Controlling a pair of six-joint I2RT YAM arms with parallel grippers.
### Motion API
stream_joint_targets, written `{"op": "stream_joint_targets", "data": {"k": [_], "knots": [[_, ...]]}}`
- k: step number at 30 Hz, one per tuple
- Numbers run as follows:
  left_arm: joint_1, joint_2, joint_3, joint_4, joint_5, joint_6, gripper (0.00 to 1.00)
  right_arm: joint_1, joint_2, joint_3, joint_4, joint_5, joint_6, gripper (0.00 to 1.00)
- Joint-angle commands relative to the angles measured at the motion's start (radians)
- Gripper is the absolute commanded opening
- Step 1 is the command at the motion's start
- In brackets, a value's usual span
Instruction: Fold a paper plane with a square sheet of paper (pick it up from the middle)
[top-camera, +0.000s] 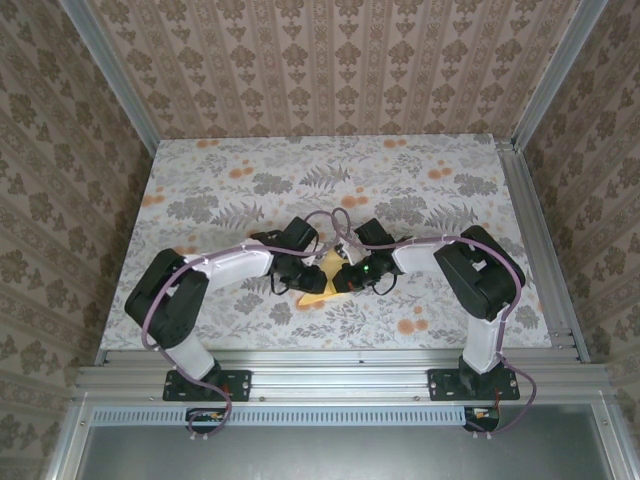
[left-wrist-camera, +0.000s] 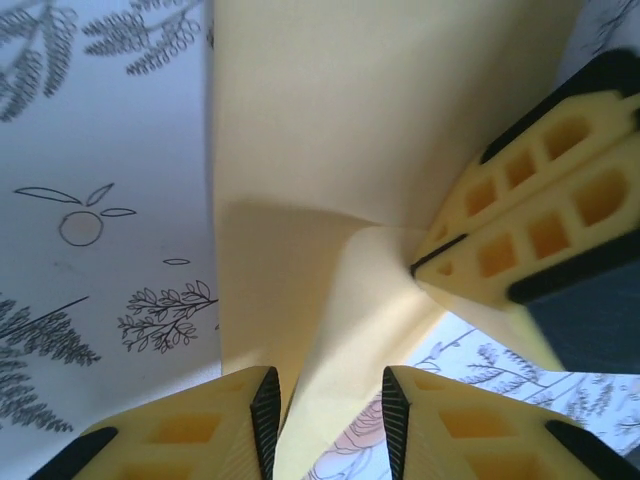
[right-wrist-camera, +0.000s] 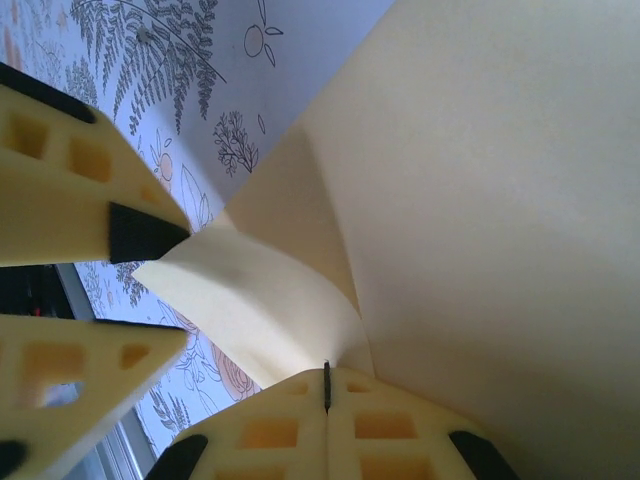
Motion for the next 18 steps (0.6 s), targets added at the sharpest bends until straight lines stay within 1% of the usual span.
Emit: {"op": "stream_joint_targets", "data": {"k": [1, 4, 7, 11, 15, 18], "knots": [[-0.008, -0.043, -0.025, -0.002, 0.023, -0.045, 0.34, 0.008, 0.062, -0.013, -0.057, 0.071, -0.028, 0.06], [-0.019, -0.043, -0.052, 0.026, 0.037, -0.063, 0.32, 0.008, 0.065, -0.013, -0.055, 0.064, -0.026, 0.06], [-0.026, -0.039, -0.062, 0.017, 0.008, -0.064, 0.31, 0.008, 0.064, -0.011, -0.058, 0.063, -0.025, 0.06], [-0.033, -0.044, -0.078, 0.034, -0.003, -0.071, 0.3, 0.008, 0.063, -0.013, -0.06, 0.06, -0.025, 0.06], [-0.033, -0.008, -0.109, 0.093, 0.029, -0.082, 0.28, 0.006, 0.057, -0.016, -0.06, 0.058, -0.023, 0.06], [-0.033, 0.025, -0.124, 0.122, 0.032, -0.086, 0.27, 0.006, 0.054, -0.018, -0.057, 0.057, -0.022, 0.06]]}}
